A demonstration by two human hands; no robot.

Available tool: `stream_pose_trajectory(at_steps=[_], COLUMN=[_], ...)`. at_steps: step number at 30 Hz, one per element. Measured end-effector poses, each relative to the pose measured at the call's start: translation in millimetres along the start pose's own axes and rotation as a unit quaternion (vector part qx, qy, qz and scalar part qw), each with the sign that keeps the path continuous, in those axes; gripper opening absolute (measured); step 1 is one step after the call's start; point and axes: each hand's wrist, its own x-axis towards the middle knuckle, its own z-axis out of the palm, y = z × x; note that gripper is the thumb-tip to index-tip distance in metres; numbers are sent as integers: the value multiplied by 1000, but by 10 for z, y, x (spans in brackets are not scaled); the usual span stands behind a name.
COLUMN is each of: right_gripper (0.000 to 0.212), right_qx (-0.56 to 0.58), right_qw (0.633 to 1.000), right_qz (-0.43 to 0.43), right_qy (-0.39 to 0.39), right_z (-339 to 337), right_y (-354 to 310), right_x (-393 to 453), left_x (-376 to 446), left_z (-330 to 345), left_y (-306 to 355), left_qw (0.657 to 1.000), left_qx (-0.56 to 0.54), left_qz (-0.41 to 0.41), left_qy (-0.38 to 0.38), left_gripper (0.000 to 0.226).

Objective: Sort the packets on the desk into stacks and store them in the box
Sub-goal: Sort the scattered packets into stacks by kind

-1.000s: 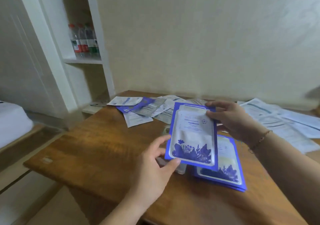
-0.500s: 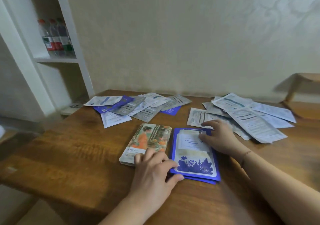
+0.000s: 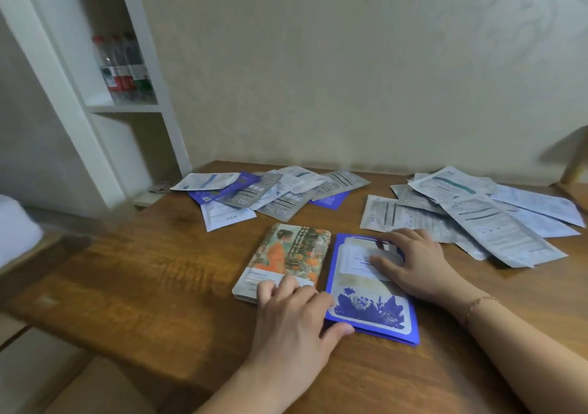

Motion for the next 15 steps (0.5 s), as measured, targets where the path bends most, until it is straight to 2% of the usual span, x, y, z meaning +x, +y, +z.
stream_pose_trajectory(at_steps=[2,5,7,8,9,11,13,15], right_gripper=[55,68,73,78,81,79,68,62], right_qx=[18,84,108,113,114,116,132,156], right_qw=[1000,995,988,986,985,982,978,972], right_qz=[1,11,21,27,31,40,46,49], right_qy=[0,55,104,119,128,140,155,168], right_z=[4,-14,-12,-6,3,28,33,64], right_y=[31,45,40,36,30,20,-3,-19], right_x=[-5,-17,-22,-17,-5,27,60,99], left_x=[1,124,353,499,653,919,1076,1159], left_z=[-37,-183,-278,-304,-302,-207,-44,90], left_y=[7,-174,-519,-762,-1031,-1598,-2067,-2378], left_qw=[1000,995,993,995,997,990,964,939], left_qx=[13,3,-31,-39,-38,-10,37,70], left_qz=[26,81,61,26,-22,-131,-222,-258], left_qy=[2,64,98,94,66,-40,-144,-215], left_gripper=[49,46,42,40,40,45,51,54])
